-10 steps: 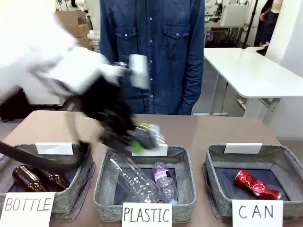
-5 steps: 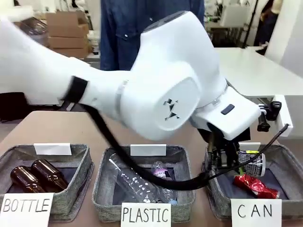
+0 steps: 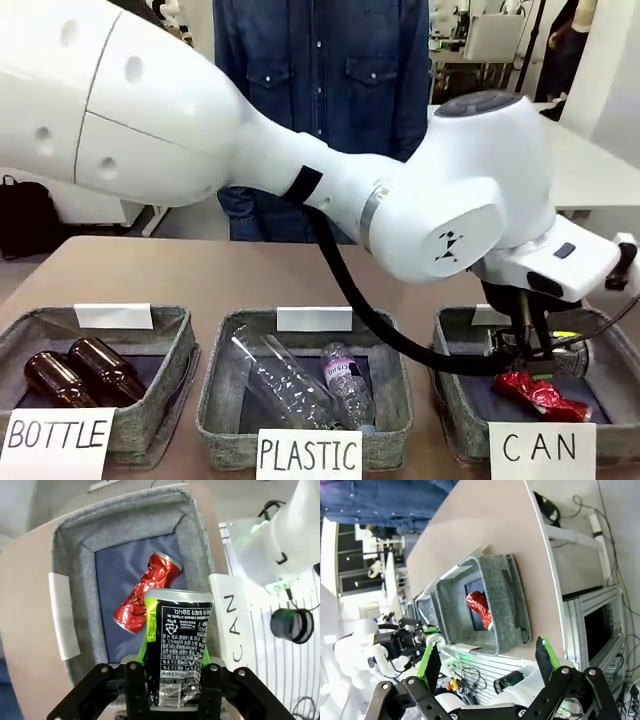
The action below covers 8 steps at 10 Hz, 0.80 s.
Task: Sort the can waste into the basket.
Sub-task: Pick up the can waste from the table and place it in the right Fabric basket.
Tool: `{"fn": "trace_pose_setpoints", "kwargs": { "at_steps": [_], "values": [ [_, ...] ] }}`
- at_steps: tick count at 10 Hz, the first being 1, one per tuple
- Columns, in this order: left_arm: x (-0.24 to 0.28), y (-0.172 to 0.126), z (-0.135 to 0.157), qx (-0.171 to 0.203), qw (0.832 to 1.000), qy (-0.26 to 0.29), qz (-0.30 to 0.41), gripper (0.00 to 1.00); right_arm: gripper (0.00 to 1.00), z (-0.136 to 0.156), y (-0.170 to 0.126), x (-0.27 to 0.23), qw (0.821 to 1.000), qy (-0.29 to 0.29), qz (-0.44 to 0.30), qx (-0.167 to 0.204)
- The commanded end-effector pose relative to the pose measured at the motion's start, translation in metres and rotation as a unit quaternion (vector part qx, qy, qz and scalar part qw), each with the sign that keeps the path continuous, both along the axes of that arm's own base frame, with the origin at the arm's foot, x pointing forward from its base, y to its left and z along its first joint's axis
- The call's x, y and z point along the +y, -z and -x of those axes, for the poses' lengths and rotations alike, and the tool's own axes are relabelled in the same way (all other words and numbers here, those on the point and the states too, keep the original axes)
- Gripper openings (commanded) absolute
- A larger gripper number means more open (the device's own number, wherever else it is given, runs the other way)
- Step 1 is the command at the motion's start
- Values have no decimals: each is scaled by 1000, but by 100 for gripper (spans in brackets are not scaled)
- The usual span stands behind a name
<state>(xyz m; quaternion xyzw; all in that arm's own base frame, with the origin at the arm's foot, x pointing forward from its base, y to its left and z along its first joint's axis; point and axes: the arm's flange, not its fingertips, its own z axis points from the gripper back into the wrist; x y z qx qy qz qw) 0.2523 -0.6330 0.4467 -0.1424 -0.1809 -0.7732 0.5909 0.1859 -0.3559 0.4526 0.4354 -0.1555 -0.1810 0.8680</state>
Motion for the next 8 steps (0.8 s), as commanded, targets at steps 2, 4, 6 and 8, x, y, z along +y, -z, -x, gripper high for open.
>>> {"fn": "trace_pose_setpoints", "kwargs": {
  "at_steps": [2, 4, 6, 8],
  "values": [
    [-2, -8, -3, -5, 1000, -14, -4, 39, 100, 1, -3, 3, 1000, 6, -6, 4],
    [1, -10, -4, -8, 1000, -12, -4, 39, 100, 1, -3, 3, 1000, 6, -6, 4],
    [5, -12, -6, -15, 1000, -4, -7, 97, 100, 1, -3, 3, 1000, 6, -6, 4],
    [7, -13, -7, -22, 1000, -5, -9, 100, 100, 1, -3, 3, 1000, 6, -6, 4]
  ]
}}
